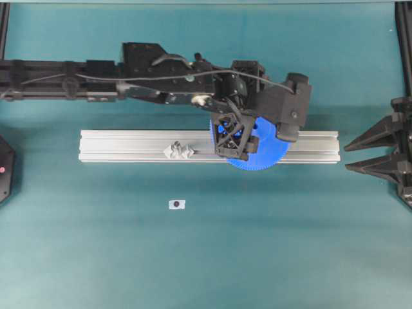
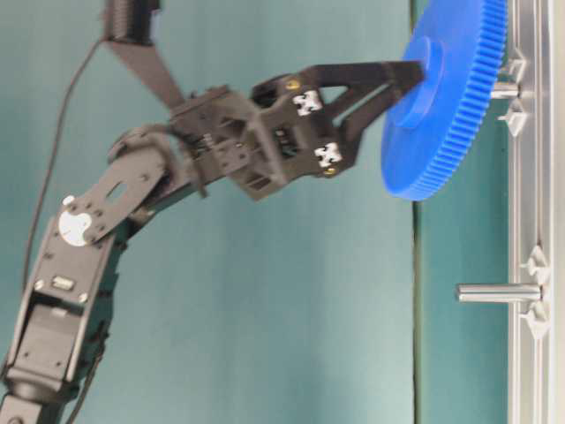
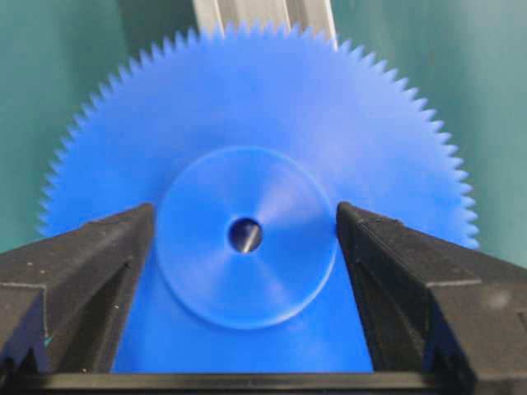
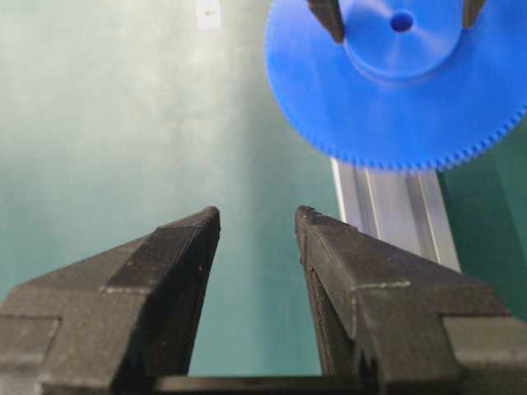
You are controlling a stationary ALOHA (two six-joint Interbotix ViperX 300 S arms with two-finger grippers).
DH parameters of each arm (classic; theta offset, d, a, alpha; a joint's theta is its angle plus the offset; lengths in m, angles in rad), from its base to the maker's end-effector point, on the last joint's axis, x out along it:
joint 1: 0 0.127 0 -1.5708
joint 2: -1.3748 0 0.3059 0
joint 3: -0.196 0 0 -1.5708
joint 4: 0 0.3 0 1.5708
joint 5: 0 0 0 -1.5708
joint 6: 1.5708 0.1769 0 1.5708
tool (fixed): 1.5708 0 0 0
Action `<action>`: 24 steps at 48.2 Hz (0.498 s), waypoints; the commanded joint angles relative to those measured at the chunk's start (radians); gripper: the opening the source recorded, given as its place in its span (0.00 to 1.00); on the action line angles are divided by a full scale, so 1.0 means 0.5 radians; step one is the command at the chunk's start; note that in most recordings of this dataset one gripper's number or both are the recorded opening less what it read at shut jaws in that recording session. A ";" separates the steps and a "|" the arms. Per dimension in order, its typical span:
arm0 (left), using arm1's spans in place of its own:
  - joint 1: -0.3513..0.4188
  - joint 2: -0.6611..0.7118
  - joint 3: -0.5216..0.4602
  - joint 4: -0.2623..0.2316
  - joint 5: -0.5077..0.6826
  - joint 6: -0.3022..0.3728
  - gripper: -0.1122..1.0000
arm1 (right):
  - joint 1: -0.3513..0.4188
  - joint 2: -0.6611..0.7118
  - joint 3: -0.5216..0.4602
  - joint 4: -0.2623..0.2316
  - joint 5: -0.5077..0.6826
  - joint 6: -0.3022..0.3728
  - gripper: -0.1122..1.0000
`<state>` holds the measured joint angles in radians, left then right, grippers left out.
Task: Insert the large gear onto the shaft.
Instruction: 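Align the gear's center hole with the shaft and push it on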
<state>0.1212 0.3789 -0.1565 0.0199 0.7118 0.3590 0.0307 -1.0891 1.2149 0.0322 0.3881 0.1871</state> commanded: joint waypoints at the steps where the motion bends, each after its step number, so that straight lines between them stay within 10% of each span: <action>1: 0.000 -0.095 0.003 0.003 -0.015 -0.018 0.90 | -0.003 0.006 -0.018 0.000 -0.018 0.018 0.55; 24: -0.003 -0.129 0.160 0.003 -0.025 -0.092 0.91 | -0.003 0.006 -0.025 0.000 -0.018 0.018 0.55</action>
<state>0.1227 0.3559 -0.0752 0.0199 0.7026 0.3145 0.0307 -1.0922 1.2149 0.0322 0.3881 0.1871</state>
